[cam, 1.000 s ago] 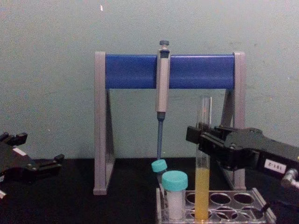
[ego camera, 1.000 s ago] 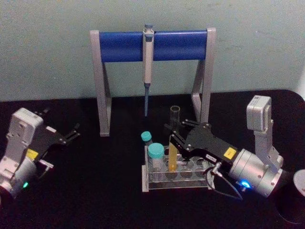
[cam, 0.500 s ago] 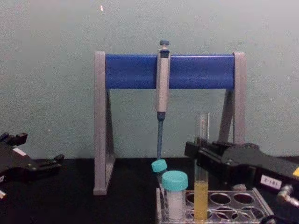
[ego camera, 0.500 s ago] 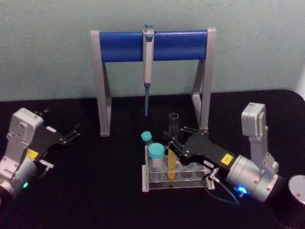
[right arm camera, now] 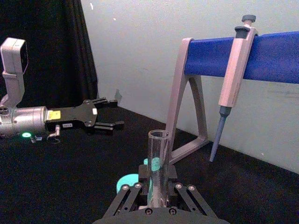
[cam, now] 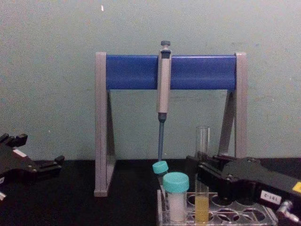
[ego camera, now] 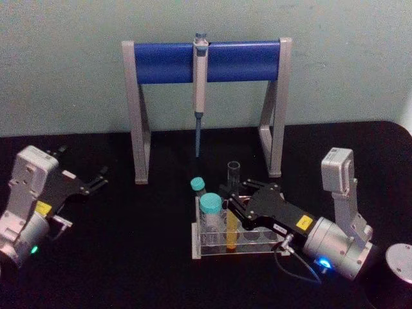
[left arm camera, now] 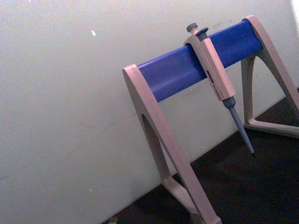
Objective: Pick up the test tube from the test tube rack, shake it, then place it back into the test tube rack.
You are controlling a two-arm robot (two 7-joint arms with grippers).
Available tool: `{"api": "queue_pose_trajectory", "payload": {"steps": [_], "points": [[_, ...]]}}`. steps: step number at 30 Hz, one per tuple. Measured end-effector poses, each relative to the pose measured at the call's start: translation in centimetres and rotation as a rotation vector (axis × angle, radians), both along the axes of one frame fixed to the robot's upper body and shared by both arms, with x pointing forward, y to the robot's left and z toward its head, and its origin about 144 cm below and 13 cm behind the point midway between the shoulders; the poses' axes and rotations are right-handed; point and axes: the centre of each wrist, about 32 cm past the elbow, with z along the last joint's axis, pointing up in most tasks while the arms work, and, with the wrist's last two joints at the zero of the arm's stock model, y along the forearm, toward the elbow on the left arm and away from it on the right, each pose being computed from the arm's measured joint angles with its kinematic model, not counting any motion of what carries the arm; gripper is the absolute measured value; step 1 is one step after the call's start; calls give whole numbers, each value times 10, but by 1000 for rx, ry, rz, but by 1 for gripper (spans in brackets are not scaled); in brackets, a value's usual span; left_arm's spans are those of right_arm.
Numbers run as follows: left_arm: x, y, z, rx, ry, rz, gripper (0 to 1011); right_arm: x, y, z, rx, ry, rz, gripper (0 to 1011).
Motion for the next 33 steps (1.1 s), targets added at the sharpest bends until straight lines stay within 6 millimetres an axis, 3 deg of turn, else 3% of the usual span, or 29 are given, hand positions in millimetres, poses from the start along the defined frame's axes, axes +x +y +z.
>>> {"api": "queue_pose_trajectory", "payload": {"steps": [16, 19, 33], "points": [[0, 0, 0, 0, 0, 0, 1001, 0, -1, -1, -6, -3, -4, 230], [0, 0, 0, 0, 0, 0, 1001, 0, 0, -1, -5, -3, -4, 275], [0, 0, 0, 0, 0, 0, 1001, 0, 0, 0, -3, -2, -2, 731]]}}
